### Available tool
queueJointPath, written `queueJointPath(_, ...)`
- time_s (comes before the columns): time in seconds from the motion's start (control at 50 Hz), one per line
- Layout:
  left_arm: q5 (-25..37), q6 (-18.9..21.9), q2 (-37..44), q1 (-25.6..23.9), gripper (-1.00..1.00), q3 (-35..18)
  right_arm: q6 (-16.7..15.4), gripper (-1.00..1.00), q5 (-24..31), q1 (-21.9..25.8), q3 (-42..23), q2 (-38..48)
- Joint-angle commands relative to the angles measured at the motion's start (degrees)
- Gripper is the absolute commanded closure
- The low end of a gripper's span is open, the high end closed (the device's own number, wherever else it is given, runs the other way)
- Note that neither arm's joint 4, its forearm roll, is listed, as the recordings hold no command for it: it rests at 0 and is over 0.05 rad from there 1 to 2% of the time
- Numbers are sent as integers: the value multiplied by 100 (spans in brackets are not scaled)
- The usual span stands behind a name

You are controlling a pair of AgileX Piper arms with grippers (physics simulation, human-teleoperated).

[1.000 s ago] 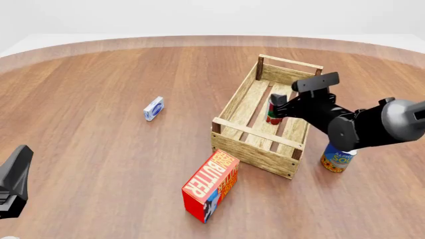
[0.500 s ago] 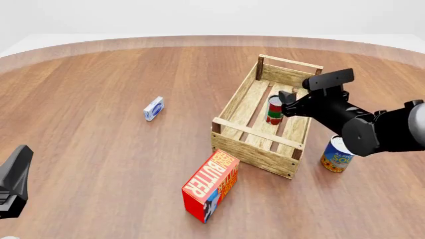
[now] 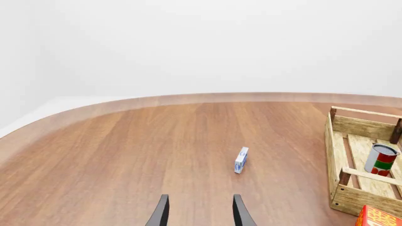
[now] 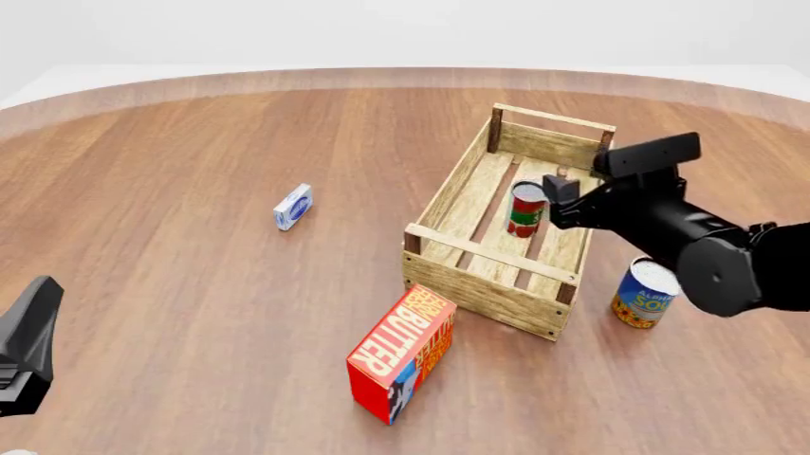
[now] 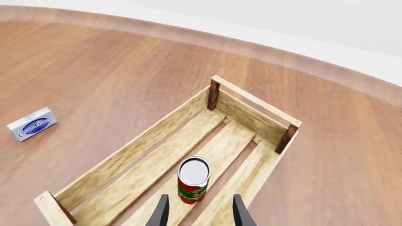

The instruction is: Pick up the tomato sauce, and put it in the wooden tray.

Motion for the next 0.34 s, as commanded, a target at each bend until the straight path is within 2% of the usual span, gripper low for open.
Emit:
queueJointPath(0.02, 0, 0, 0, 0, -100, 0, 4, -100, 82, 33, 190, -300)
queueJointPath(0.34, 0, 0, 0, 0, -100, 0, -15, -100, 154, 20, 330, -548)
